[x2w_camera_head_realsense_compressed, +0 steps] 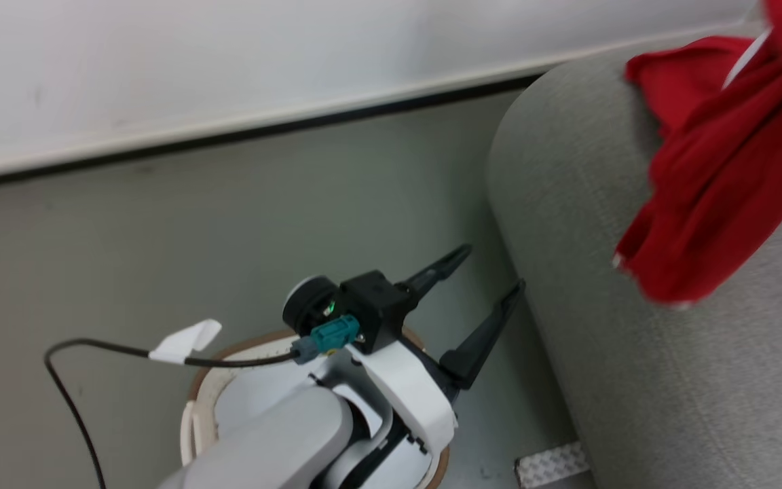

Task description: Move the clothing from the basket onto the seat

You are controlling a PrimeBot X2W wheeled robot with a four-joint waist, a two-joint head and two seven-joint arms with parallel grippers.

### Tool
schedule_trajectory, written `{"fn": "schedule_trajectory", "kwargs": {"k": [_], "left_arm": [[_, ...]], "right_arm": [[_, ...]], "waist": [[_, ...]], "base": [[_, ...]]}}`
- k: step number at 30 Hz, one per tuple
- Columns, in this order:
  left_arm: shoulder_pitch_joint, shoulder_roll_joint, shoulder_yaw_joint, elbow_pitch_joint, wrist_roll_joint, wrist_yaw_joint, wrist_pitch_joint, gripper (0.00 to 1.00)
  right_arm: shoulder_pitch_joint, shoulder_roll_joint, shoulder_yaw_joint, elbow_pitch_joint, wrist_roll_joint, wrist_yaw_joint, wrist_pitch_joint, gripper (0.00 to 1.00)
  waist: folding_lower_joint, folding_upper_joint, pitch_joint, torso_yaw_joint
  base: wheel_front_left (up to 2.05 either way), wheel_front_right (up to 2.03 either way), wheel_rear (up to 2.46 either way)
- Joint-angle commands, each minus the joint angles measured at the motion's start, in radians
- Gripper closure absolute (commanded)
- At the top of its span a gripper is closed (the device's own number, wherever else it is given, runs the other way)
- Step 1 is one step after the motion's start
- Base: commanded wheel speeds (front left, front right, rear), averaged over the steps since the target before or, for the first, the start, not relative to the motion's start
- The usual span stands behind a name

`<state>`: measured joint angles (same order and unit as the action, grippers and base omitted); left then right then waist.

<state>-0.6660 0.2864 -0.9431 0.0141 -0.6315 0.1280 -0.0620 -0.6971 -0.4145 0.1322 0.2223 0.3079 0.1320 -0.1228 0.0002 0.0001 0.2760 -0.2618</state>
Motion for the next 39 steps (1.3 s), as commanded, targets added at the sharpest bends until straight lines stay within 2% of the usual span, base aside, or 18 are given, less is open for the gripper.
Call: {"fn": "schedule_trajectory", "kwargs": {"k": [1,11,16,22,24,25,26,30,34,39], "left_arm": [[-0.029,0.006,0.006,-0.008,0.015,-0.006,0.003,0.0],[-0.157,0.015,0.033,-0.032,0.043,-0.04,0.004,0.0],[-0.18,0.023,0.046,-0.031,0.045,-0.043,-0.005,0.0],[-0.167,0.033,0.044,-0.017,0.045,-0.041,-0.012,0.0],[-0.158,0.039,0.044,-0.012,0.044,-0.034,-0.011,0.0],[-0.155,0.042,0.044,-0.011,0.044,-0.031,-0.01,0.0],[-0.152,0.043,0.044,-0.009,0.042,-0.03,-0.009,0.0],[-0.138,0.049,0.05,-0.003,0.029,-0.021,-0.018,0.0],[-0.105,0.044,0.066,0.013,0.01,-0.005,-0.047,0.0],[-0.02,0.059,0.094,0.06,-0.028,0.018,-0.11,0.0]], "right_arm": [[-0.052,-0.018,-0.031,0.005,0.006,-0.002,0.007,1.0],[-0.287,-0.183,-0.299,0.134,-0.119,-0.002,0.091,1.0],[-0.3,-0.179,-0.423,0.262,-0.184,-0.002,0.094,1.0],[-0.247,-0.104,-0.578,0.437,-0.275,-0.002,0.035,1.0],[-0.24,-0.076,-0.634,0.485,-0.307,-0.003,-0.005,0.74],[-0.233,-0.064,-0.652,0.507,-0.324,-0.003,-0.022,0.51],[-0.23,-0.048,-0.672,0.526,-0.341,-0.003,-0.039,0.0],[-0.234,-0.005,-0.72,0.577,-0.386,-0.002,-0.098,0.0],[-0.187,0.028,-0.715,0.567,-0.396,-0.003,-0.135,0.0],[-0.02,0.105,-0.656,0.377,-0.378,-0.002,-0.141,0.0]], "waist": [[-0.0002,-0.0001,0.109,0.066],[-0.0002,-0.0001,0.316,0.164],[-0.0002,-0.0001,0.39,0.194],[-0.0002,-0.0001,0.414,0.214],[-0.0002,-0.0001,0.408,0.211],[-0.0002,-0.0001,0.404,0.208],[-0.0002,-0.0001,0.399,0.205],[-0.0002,-0.0001,0.361,0.191],[-0.0002,-0.0001,0.293,0.183],[-0.0002,-0.0001,0.152,0.189]], "base": [[0.0,0.0,0.0],[0.0,0.0,0.0],[0.0,0.0,0.0],[0.0,0.0,0.0],[0.0,0.0,0.0],[0.0,0.0,0.0],[0.0,0.0,0.0],[0.0,0.0,0.0],[0.0,0.0,0.0],[0.0,0.0,0.0]]}}
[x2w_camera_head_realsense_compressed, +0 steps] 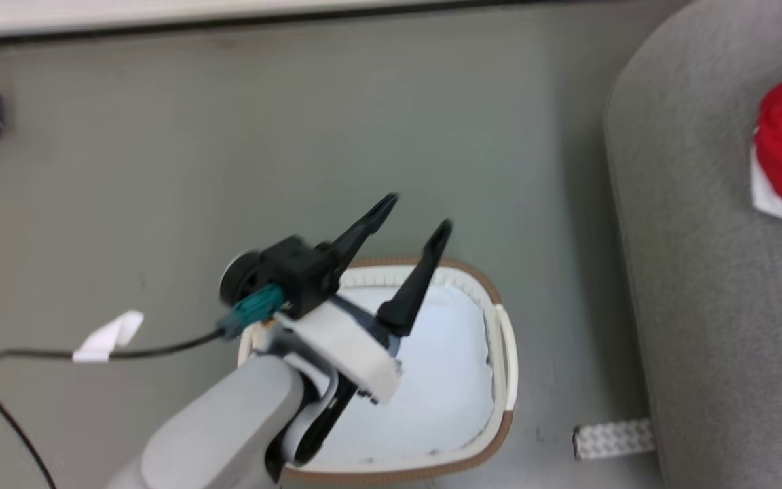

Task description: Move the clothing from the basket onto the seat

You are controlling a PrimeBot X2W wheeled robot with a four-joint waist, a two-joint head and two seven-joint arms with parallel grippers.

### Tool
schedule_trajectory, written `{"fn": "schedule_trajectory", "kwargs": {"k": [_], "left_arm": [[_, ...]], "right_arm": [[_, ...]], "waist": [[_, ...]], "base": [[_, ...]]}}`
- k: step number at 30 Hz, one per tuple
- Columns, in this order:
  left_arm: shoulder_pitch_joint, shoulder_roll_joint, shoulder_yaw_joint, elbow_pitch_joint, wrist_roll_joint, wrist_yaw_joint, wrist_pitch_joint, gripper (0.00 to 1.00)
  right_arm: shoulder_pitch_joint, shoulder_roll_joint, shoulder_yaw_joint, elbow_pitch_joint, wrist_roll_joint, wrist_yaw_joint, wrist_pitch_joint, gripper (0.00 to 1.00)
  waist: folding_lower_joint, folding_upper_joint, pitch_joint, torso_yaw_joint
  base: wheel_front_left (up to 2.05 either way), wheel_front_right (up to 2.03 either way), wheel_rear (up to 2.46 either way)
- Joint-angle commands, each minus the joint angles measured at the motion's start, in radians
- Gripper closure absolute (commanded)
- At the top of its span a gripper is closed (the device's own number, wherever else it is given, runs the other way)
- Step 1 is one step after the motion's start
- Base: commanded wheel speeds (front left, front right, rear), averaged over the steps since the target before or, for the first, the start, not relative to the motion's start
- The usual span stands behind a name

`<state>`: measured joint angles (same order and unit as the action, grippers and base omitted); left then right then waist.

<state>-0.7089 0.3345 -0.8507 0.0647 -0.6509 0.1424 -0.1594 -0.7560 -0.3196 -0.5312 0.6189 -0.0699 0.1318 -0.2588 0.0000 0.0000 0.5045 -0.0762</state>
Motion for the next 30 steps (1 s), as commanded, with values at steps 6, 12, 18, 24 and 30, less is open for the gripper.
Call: {"fn": "schedule_trajectory", "kwargs": {"k": [6,12,18,24,30], "left_arm": [[0.146,0.03,0.04,0.062,-0.044,0.043,-0.069,0.0],[0.277,0.048,0.09,0.102,-0.065,0.076,-0.098,0.0],[0.395,0.047,0.178,0.116,-0.021,0.095,-0.105,0.0],[0.501,0.015,0.293,0.102,0.071,0.067,-0.105,0.0],[0.603,-0.052,0.42,0.118,0.167,0.009,-0.105,0.0]], "right_arm": [[0.269,0.114,0.124,-0.241,0.039,-0.002,-0.005,0.0],[0.463,0.182,0.231,-0.361,0.051,-0.002,-0.005,0.0],[0.614,0.232,0.338,-0.384,0.062,-0.002,-0.005,0.0],[0.704,0.256,0.415,-0.359,0.085,-0.002,-0.005,0.0],[0.755,0.269,0.466,-0.336,0.097,-0.002,-0.005,0.0]], "waist": [[0.0,0.0,-0.235,0.035],[0.0,0.0,-0.37,0.082],[0.0,0.0,-0.461,0.121],[0.0,0.0,-0.505,0.133],[0.0,0.0,-0.53,0.122]], "base": [[0.0,0.0,0.0],[0.0,0.0,0.0],[0.0,0.0,0.0],[0.0,0.0,0.0],[0.0,0.0,0.0]]}}
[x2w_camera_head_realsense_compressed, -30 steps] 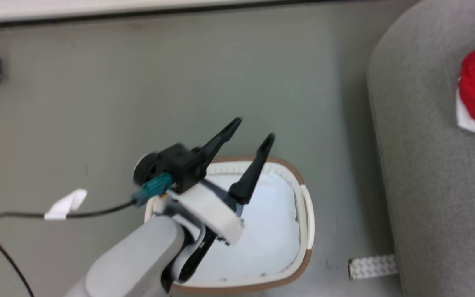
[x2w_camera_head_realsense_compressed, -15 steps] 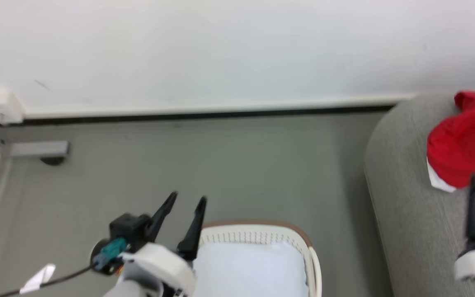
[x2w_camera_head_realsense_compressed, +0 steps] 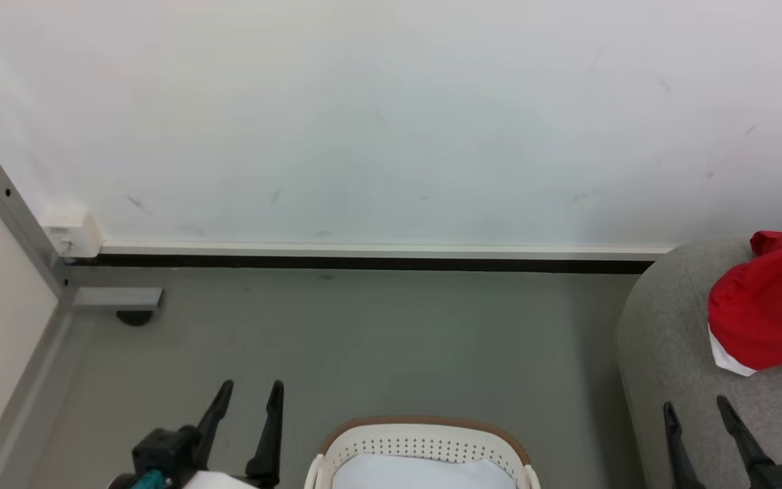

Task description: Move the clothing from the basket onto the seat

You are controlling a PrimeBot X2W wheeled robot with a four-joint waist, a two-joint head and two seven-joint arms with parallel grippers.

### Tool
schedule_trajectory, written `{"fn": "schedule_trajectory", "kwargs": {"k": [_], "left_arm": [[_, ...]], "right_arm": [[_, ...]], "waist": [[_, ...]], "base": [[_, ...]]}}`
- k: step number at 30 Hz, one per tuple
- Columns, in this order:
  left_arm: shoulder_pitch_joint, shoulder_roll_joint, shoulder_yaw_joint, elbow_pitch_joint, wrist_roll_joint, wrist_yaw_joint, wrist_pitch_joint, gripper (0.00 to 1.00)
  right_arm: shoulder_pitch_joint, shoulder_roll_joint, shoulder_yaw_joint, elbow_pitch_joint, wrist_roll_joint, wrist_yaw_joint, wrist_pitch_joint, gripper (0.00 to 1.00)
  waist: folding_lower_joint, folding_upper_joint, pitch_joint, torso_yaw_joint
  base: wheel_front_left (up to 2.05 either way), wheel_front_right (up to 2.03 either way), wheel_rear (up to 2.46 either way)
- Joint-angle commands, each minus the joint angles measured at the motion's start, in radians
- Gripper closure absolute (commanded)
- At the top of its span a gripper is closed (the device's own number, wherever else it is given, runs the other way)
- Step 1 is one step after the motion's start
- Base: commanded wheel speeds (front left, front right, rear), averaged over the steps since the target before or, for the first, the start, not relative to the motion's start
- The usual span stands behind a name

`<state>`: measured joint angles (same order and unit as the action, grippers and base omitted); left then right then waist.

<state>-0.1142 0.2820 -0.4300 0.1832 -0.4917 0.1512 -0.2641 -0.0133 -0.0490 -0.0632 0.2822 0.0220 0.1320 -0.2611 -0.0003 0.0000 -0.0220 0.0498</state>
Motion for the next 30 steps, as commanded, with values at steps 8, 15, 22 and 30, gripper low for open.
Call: {"fn": "schedule_trajectory", "kwargs": {"k": [8,15,22,30], "left_arm": [[0.062,-0.086,0.129,0.049,0.117,-0.098,0.0,0.0],[0.073,-0.132,0.186,0.073,0.171,-0.147,0.0,0.0],[0.079,-0.168,0.24,0.093,0.221,-0.19,0.0,0.0],[0.081,-0.195,0.282,0.109,0.257,-0.22,0.0,0.0]], "right_arm": [[0.041,-0.001,0.023,0.02,0.063,-0.002,-0.003,0.0],[0.043,-0.001,0.024,0.021,0.059,-0.002,-0.003,0.0],[0.037,0.0,0.025,0.024,0.064,-0.003,-0.003,0.0],[0.046,0.0,0.029,0.028,0.07,-0.002,-0.003,0.0]], "waist": [[0.0003,0.0,-0.025,-0.037],[0.0003,0.0,-0.03,-0.057],[0.0003,0.0,-0.032,-0.07],[0.0003,0.0,-0.037,-0.077]], "base": [[0.0,0.0,0.0],[0.0,0.0,0.0],[0.0,0.0,0.0],[0.0,0.0,0.0]]}}
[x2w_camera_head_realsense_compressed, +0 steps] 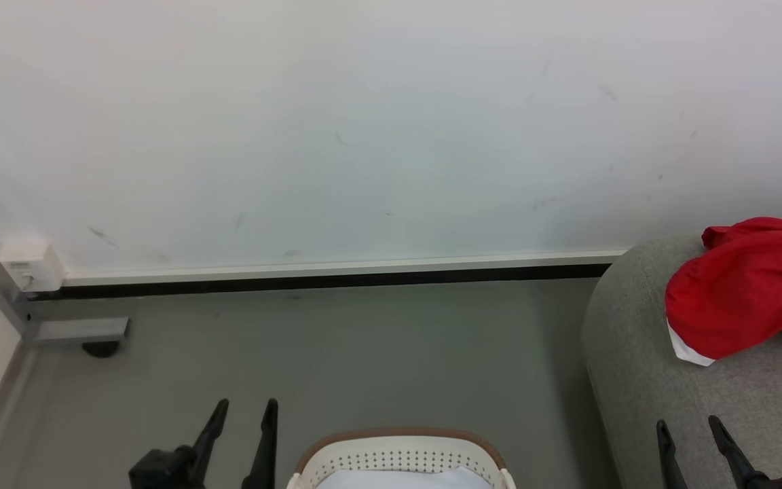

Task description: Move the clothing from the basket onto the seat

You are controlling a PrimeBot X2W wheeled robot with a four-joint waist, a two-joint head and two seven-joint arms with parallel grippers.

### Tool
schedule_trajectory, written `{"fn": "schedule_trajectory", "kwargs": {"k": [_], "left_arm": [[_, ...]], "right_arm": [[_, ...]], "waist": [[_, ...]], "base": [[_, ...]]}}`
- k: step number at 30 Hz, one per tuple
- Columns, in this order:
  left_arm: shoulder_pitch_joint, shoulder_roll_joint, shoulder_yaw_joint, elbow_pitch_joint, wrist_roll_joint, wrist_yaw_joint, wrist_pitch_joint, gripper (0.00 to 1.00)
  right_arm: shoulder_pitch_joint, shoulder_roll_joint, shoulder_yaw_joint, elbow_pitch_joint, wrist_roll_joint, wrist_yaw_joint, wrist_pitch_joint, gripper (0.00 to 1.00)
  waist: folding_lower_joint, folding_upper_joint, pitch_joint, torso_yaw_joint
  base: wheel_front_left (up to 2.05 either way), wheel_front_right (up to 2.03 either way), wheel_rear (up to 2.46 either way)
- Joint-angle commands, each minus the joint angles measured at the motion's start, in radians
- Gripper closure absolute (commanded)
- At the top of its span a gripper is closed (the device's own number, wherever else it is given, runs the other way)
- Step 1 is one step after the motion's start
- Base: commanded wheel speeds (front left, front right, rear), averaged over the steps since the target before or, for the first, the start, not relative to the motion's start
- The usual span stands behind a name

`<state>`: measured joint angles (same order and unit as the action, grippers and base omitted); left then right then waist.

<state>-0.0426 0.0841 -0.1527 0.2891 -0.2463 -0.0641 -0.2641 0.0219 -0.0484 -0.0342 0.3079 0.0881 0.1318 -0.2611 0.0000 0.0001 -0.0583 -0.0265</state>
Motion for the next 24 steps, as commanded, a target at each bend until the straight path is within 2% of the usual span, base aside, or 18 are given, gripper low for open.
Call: {"fn": "schedule_trajectory", "kwargs": {"k": [1,15,16,19,24], "left_arm": [[0.01,0.0,0.009,0.005,0.018,-0.005,0.0,0.0],[0.01,-0.023,0.038,0.025,0.06,-0.03,0.0,0.0],[0.002,-0.022,0.037,0.028,0.049,-0.031,0.0,1.0],[0.011,-0.024,0.038,0.053,0.04,-0.031,0.005,1.0],[-0.004,-0.024,0.062,0.055,-0.057,-0.034,0.039,1.0]], "right_arm": [[0.012,-0.001,0.001,0.003,0.004,-0.002,-0.003,0.0],[0.006,-0.001,-0.004,-0.002,0.005,-0.002,-0.003,0.0],[0.0,0.0,-0.002,0.003,0.003,0.0,0.0,1.0],[0.002,0.005,-0.005,0.028,0.013,0.0,0.01,1.0],[-0.017,0.004,-0.02,0.031,0.118,0.0,0.044,1.0]], "waist": [[0.0,-0.0001,-0.002,-0.001],[0.0,-0.0001,-0.004,-0.005],[0.0,-0.0001,-0.004,-0.006],[0.0,-0.0001,-0.004,-0.006],[0.0,-0.0001,-0.001,-0.005]], "base": [[0.0,0.0,0.0],[0.0,0.0,0.0],[0.0,0.0,0.0],[0.0,0.0,0.0],[0.0,0.0,0.0]]}}
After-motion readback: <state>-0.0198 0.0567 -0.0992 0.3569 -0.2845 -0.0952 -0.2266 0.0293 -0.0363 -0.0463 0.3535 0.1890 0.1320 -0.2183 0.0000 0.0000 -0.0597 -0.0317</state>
